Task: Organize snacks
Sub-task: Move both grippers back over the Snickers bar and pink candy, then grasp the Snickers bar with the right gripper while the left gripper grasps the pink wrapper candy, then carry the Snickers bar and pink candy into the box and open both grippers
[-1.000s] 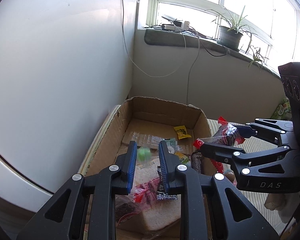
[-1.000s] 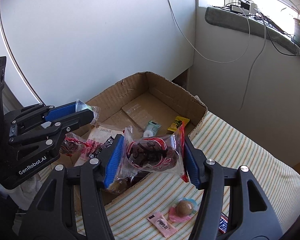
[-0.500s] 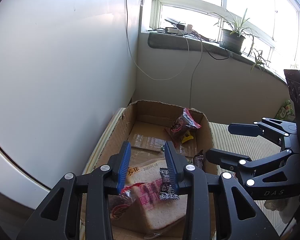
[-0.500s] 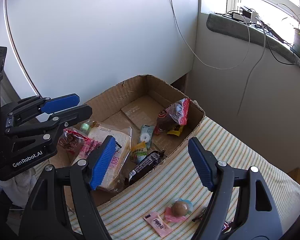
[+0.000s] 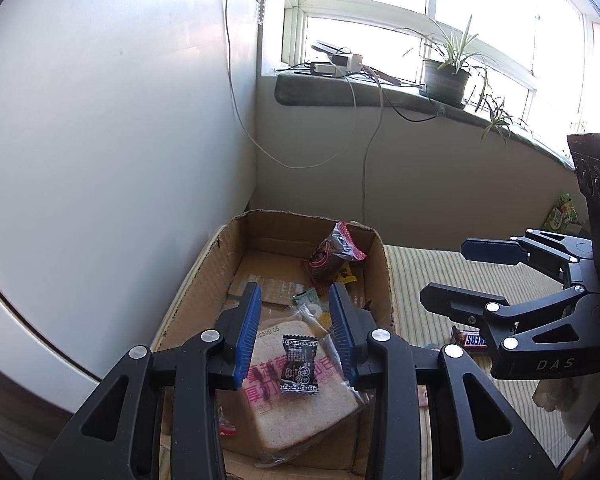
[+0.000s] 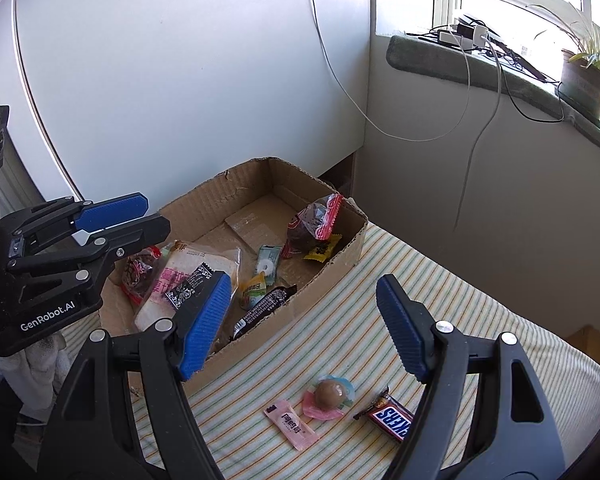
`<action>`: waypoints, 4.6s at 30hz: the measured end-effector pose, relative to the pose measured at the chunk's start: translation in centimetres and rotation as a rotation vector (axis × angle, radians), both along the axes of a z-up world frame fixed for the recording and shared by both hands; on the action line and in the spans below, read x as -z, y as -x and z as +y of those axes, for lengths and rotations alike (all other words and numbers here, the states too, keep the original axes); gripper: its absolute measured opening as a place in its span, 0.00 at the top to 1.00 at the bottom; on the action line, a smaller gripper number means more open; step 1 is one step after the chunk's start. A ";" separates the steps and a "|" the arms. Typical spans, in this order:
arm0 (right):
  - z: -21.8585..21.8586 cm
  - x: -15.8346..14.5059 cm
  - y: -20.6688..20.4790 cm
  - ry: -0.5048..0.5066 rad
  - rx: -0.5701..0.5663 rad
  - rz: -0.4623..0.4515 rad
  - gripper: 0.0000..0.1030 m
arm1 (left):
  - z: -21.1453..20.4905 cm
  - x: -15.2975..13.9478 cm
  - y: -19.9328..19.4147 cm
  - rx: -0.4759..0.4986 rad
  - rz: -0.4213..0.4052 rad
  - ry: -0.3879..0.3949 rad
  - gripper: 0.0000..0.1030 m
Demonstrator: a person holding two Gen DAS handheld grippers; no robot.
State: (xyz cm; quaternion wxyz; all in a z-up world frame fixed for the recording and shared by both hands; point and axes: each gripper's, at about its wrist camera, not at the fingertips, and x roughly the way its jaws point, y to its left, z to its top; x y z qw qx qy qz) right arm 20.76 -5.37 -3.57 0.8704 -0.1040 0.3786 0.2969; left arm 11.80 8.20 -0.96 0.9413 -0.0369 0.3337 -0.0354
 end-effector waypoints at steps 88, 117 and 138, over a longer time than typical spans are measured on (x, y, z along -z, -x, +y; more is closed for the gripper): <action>-10.0 9.5 -0.3 0.216 -0.092 0.158 0.72 | -14.7 10.0 1.8 0.244 0.249 -0.024 0.96; -9.5 4.5 1.5 0.148 -0.018 0.053 0.72 | -8.7 3.5 3.1 0.165 0.079 0.053 0.96; 1.0 1.8 -0.9 0.105 -0.084 0.027 0.72 | -0.4 2.0 -2.0 0.045 0.044 0.023 0.96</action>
